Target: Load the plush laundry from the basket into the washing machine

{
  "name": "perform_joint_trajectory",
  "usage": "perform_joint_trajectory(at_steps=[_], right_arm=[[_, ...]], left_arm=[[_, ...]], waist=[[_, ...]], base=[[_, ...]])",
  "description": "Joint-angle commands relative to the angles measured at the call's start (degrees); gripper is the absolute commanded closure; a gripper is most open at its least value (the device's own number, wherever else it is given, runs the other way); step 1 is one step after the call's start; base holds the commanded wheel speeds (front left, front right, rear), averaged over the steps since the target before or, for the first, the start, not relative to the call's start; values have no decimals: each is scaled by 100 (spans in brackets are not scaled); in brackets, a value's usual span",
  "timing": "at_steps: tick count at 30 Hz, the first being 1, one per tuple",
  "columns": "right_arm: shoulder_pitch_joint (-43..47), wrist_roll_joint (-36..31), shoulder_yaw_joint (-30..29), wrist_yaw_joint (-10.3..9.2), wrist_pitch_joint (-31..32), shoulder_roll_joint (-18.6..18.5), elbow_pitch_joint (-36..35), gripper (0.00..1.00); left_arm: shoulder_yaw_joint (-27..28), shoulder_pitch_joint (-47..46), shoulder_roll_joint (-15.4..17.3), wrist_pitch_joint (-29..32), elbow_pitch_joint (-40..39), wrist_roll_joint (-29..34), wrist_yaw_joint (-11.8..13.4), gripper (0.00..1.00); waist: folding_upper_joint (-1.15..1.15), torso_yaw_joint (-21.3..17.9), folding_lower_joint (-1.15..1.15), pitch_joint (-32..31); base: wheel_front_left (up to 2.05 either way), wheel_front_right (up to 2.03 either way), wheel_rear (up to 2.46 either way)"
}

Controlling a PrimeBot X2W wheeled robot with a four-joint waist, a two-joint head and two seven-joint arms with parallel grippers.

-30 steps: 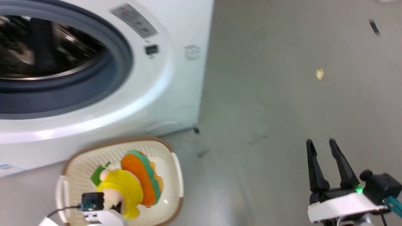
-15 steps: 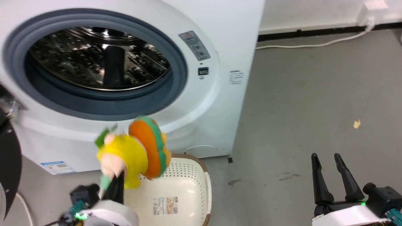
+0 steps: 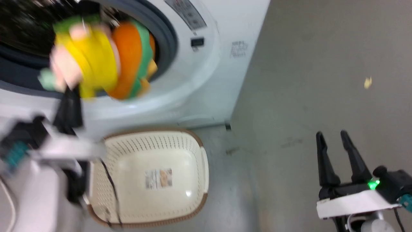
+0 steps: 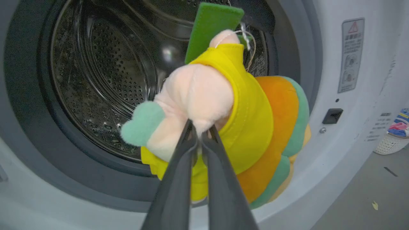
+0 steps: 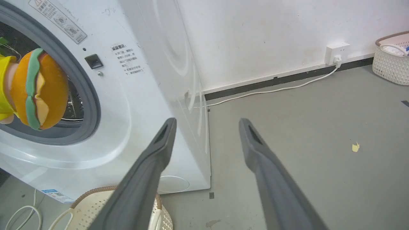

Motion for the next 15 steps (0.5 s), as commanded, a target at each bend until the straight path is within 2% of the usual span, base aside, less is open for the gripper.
perform_joint_trajectory(at_steps=[1, 7, 15], right_arm=[[-135, 49, 10, -4, -26, -4, -60, 0], [-390, 232, -3, -4, -26, -4, -59, 0], [-720, 536, 144, -4, -26, -4, -77, 0]], left_arm=[[61, -433, 208, 100, 16, 35, -39, 100], [-28, -1868, 759, 792, 421, 118, -123, 100], [-66, -3795, 1650, 1614, 1504, 373, -171, 100]], waist=[[0, -282, -1, 647], [0, -507, -1, 1324], [0, -888, -1, 1969]], base=[[0, 0, 0], [0, 0, 0], [0, 0, 0]])
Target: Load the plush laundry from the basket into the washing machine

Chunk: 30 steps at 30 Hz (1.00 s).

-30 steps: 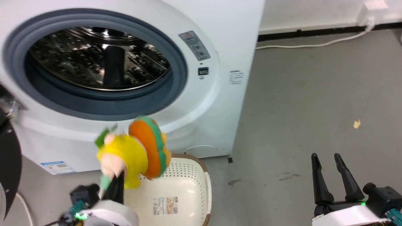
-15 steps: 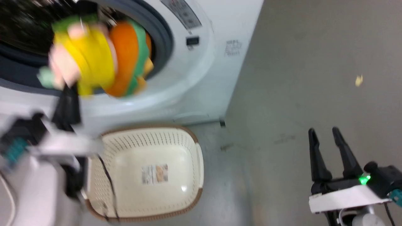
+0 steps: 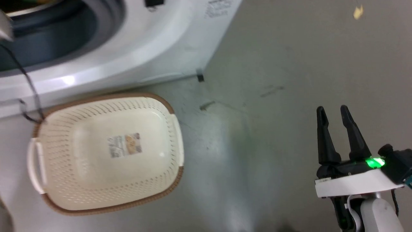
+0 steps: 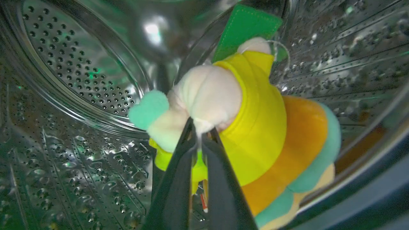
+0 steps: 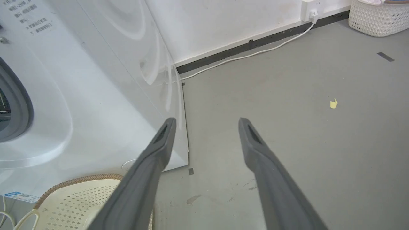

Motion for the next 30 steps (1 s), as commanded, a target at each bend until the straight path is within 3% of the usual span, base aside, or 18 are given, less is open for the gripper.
perform_joint_trajectory(at_steps=[1, 9, 17, 18, 19, 30], right_arm=[[-112, 59, 35, -4, -26, -4, -8, 0], [-284, 203, 136, -4, -26, -4, 27, 0], [-374, 176, 41, -4, -26, -4, 67, 0], [-375, 155, 21, -4, -26, -4, 72, 0], [-374, 131, 4, -4, -26, -4, 76, 0], [36, -331, -384, -4, -26, -4, 137, 0]], left_arm=[[-45, -380, 154, 150, 249, 104, -19, 100], [-504, -1345, 693, 678, 1478, 547, -80, 100], [-753, -1465, 753, 544, 2265, 572, -119, 100], [-780, -1445, 723, 481, 2340, 559, -122, 76], [-804, -1415, 689, 395, 2407, 547, -124, 0], [-841, -275, -43, -1194, 2984, 134, -122, 0]], waist=[[0, -279, -2, 337], [0, -459, -2, 555], [0, -377, -2, 468], [0, -350, -2, 419], [0, -326, -2, 360], [0, 136, -2, -1082]], base=[[0, 0, 0], [0, 0, 0], [0, 0, 0], [0, 0, 0], [0, 0, 0], [0, 0, 0]])
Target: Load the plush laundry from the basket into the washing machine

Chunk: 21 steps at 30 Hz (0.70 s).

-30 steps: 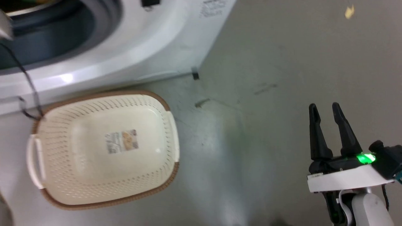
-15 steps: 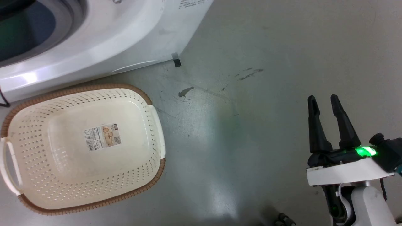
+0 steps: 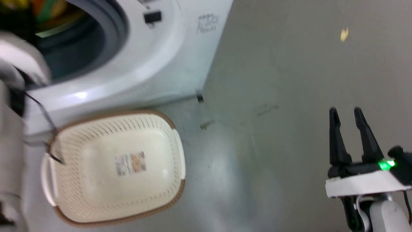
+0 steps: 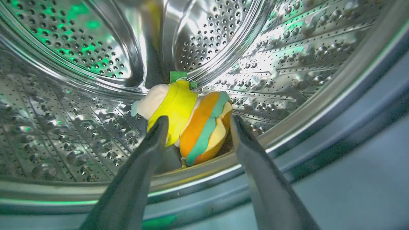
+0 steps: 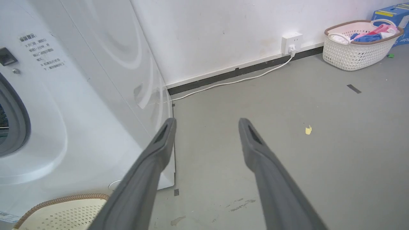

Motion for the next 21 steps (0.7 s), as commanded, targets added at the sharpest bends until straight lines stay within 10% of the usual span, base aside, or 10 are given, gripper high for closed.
perform_joint_trajectory(at_steps=[1, 21], right_arm=[[122, -58, -49, -4, -26, -4, 16, 0], [1240, -463, 40, -4, -26, -4, -182, 0]], left_arm=[[6, 240, -86, -175, -4, -42, -25, 0], [848, 5406, -2020, -514, -4475, -317, 394, 0]], waist=[[0, 268, 1, -662], [0, 892, 1, -2589]], base=[[0, 0, 0], [0, 0, 0]])
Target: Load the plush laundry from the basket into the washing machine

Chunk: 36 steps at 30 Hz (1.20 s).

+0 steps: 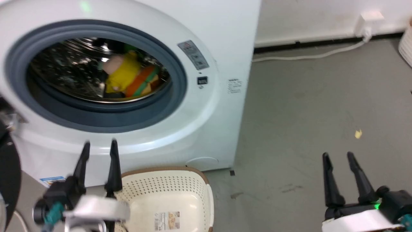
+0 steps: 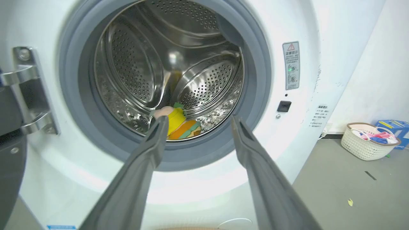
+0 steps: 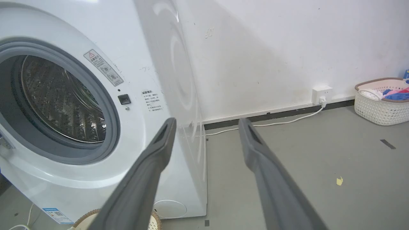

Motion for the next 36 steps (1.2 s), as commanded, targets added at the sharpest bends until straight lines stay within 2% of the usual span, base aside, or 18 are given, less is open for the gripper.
perform_joint_trajectory(at_steps=[1, 4, 9, 14, 23, 24, 36], right_arm=[[108, -105, 59, -4, -26, -3, -26, 0], [197, -563, 280, -4, -26, -3, -24, 0], [323, -499, 405, -4, -26, -3, -7, 0], [379, -448, 485, -4, -26, -3, 27, 0], [358, -403, 478, -4, -26, -3, 40, 0], [292, -421, 483, 0, 1, 1, 34, 100], [258, -491, 458, 1, 108, 1, 24, 100]], left_arm=[[24, 209, -67, -23, -113, 75, 35, 0], [-20, 599, -175, -23, -253, 282, 58, 0], [-58, 958, -308, -23, -273, 314, 136, 0], [-160, 1102, -343, -23, 162, 423, 372, 0], [-116, 984, -355, -24, 317, 305, 418, 0], [-114, 1048, -354, 4, 310, 265, 426, 100], [-144, 1013, -354, 112, 252, 338, 410, 100]], waist=[[0, 129, 2, -142], [0, 177, 2, -210], [0, 267, 2, -277], [0, 309, 2, -328], [0, 319, 2, -298], [0, 321, 2, -290], [0, 324, 2, -307]], base=[[0, 0, 0], [0, 0, 0], [0, 0, 0], [0, 0, 0], [0, 0, 0], [0, 0, 0], [0, 0, 0]])
